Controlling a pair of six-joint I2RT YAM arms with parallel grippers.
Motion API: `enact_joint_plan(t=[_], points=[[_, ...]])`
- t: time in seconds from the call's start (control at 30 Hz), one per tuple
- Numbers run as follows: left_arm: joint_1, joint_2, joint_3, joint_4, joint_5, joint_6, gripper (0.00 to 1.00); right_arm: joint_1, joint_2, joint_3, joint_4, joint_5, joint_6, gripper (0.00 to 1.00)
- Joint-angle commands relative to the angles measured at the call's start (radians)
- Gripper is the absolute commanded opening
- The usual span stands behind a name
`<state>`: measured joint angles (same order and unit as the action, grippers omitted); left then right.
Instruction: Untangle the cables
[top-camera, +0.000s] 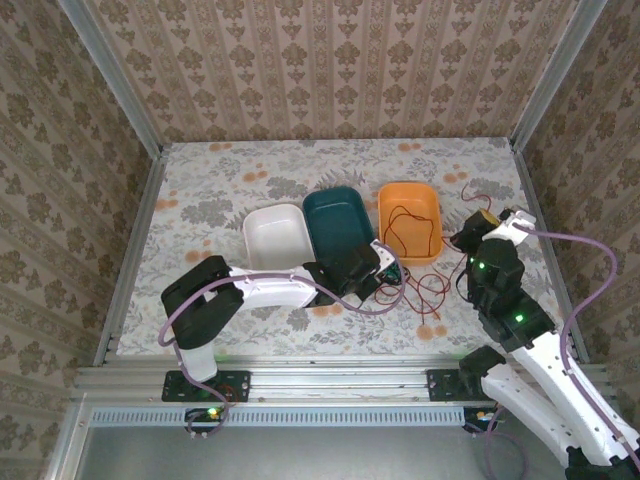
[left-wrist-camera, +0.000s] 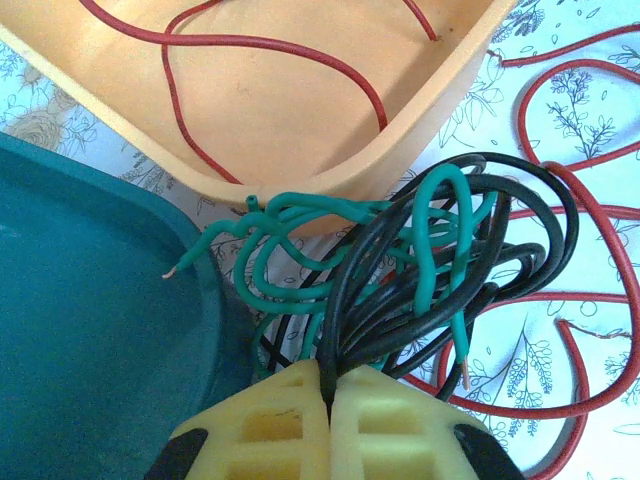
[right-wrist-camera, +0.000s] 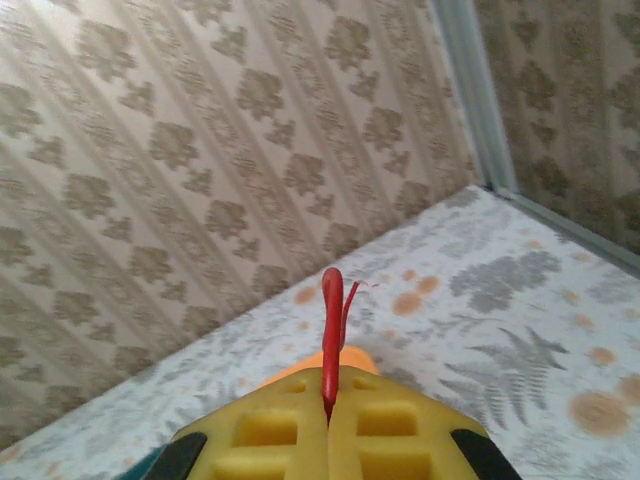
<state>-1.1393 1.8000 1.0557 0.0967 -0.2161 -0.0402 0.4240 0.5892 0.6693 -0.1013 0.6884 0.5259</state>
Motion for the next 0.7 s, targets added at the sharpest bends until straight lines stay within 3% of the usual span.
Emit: enact_joint_plan(t=[0.0, 0.13, 0.33, 0.67], points=[[-0.01, 0.013, 0.026, -0.018, 0.015, 0.021, 0.0, 0.008, -0.011, -0.008, 0.156, -0.119, -0.061, 0.0], [-0.01, 0.015, 0.026, -0.017, 0.02, 0.022, 0.0, 0.023, 0.021, -0.002, 0.184, -0.213, -0.065, 0.0], [-0.012, 0.015, 0.026, -0.018, 0.024, 0.026, 0.0, 0.077, 0.08, -0.031, 0.237, -0.218, -0.132, 0.0], [-0.014, 0.012, 0.024, -0.02, 0.017, 0.027, 0.0, 0.093, 0.072, -0.183, 0.225, -0.022, -0.075, 0.0]])
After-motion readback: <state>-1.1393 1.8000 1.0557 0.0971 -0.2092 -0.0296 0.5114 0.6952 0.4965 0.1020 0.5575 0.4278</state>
